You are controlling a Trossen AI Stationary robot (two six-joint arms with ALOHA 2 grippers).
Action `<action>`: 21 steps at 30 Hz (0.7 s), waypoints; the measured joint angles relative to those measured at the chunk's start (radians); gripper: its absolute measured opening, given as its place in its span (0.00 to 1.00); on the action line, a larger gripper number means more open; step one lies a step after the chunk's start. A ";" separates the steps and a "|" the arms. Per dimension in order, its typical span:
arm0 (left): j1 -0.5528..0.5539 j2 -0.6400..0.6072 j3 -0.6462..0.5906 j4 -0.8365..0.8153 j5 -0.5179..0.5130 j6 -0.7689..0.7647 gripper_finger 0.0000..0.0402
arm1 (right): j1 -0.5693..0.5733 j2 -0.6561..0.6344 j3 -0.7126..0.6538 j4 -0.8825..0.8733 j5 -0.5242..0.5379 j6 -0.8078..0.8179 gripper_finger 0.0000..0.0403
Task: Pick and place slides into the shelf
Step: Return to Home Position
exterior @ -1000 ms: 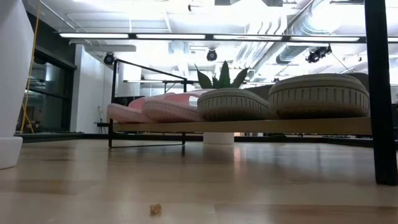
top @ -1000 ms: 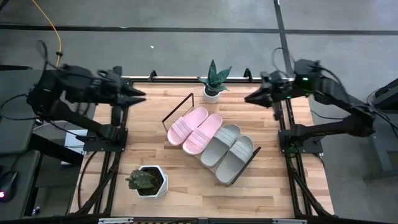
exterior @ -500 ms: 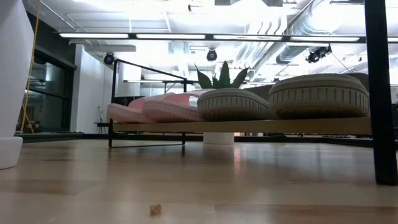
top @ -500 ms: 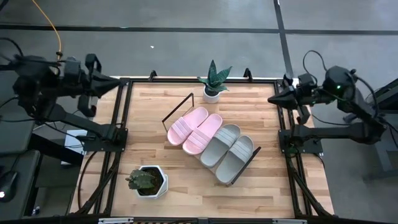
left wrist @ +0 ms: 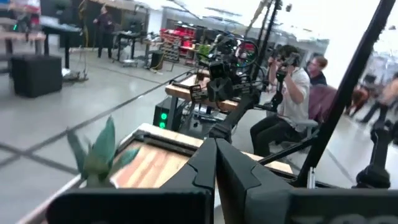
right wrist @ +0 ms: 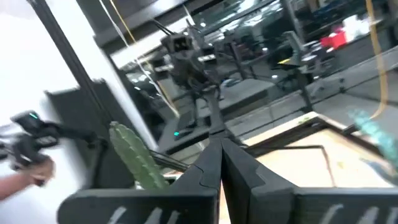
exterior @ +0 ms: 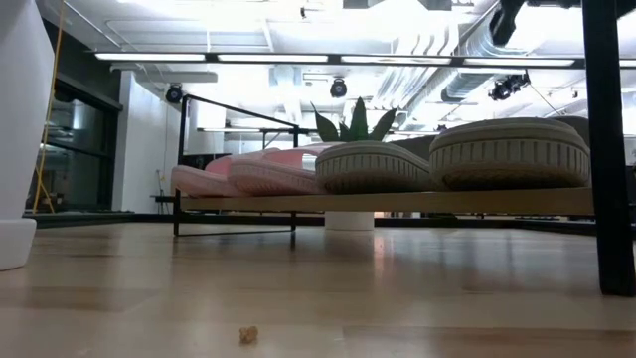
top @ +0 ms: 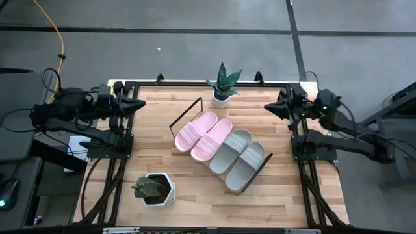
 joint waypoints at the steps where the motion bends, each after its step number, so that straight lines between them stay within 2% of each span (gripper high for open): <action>1: 0.000 -0.029 -0.031 0.000 -0.003 -0.023 0.00 | -0.024 0.000 -0.032 0.049 -0.030 0.032 0.00; 5: 0.000 -0.135 -0.135 0.005 -0.009 -0.082 0.00 | -0.105 0.000 -0.141 0.191 -0.130 0.148 0.00; 9: 0.000 -0.224 -0.238 0.008 -0.056 -0.151 0.00 | -0.139 0.001 -0.225 0.255 -0.149 0.215 0.00; 13: -0.001 -0.278 -0.347 0.012 -0.057 -0.253 0.00 | -0.129 0.000 -0.279 0.311 -0.149 0.276 0.00; 21: -0.001 -0.310 -0.525 0.166 -0.036 -0.335 0.00 | 0.032 0.000 -0.355 0.375 0.017 0.280 0.00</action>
